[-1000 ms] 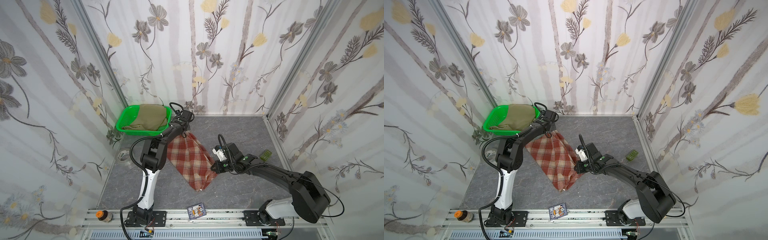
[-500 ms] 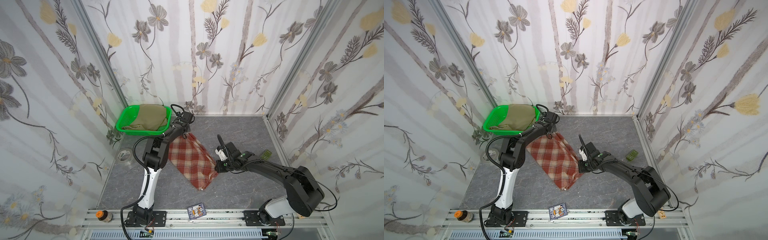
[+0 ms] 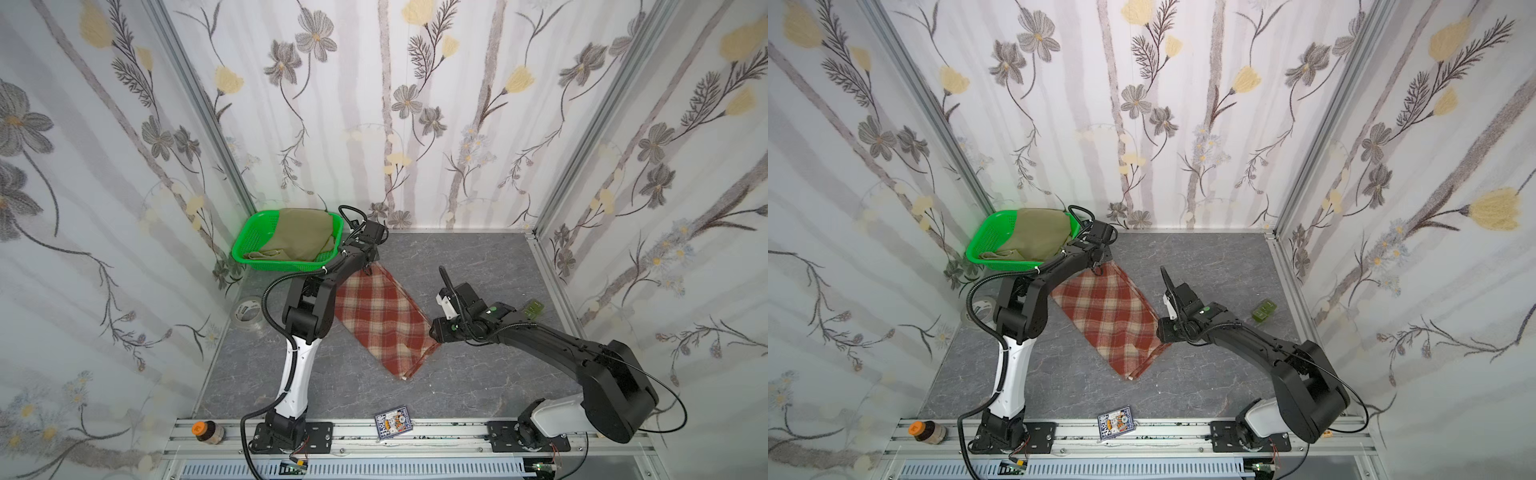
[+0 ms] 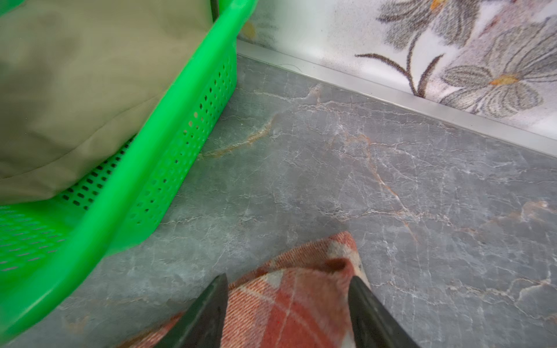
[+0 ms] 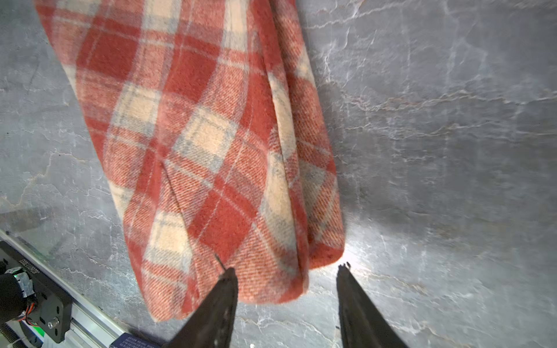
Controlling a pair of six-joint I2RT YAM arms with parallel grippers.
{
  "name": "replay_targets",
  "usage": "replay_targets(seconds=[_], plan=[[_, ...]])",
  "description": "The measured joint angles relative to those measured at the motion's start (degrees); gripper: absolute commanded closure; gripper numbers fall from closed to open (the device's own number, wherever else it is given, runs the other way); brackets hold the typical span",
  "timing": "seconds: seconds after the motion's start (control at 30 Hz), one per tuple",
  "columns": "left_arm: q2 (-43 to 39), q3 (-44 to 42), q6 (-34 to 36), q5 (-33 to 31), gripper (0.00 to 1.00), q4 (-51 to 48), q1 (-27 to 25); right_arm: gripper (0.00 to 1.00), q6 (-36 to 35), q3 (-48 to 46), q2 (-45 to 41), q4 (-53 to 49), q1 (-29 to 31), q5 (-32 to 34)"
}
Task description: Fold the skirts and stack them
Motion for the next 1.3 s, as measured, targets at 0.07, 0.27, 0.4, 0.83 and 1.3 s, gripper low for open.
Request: replay_targets(seconds=[0.07,0.27,0.4,0.83,1.3], plan=[[-2.1,-2.9,-0.3,-0.2,0.38,0.4,0.0,0.57,0.0,0.1,-1.9,-0.1,0.0,1.2],[-7.6,-11.8,-1.4,-0.1,0.64,1.2,-0.1,0.99,0.4,-1.3,-5.4,3.1,0.3,0.3],[-5.6,-10.7,-1.5,2.6,0.68,3.1,-0.4,1.00,0.8,-2.6,-2.9,5.7,0.5,-1.5],[8.5,1.8,-1.5,9.3,0.71,6.2,-1.0,1.00,2.1,-7.1,4.5,13.6,1.4,-5.3],[9.6,2.6,-1.3,9.6,0.55,8.7,1.5,1.00,3.3,-10.9,7.5,14.6,1.3,-3.6]])
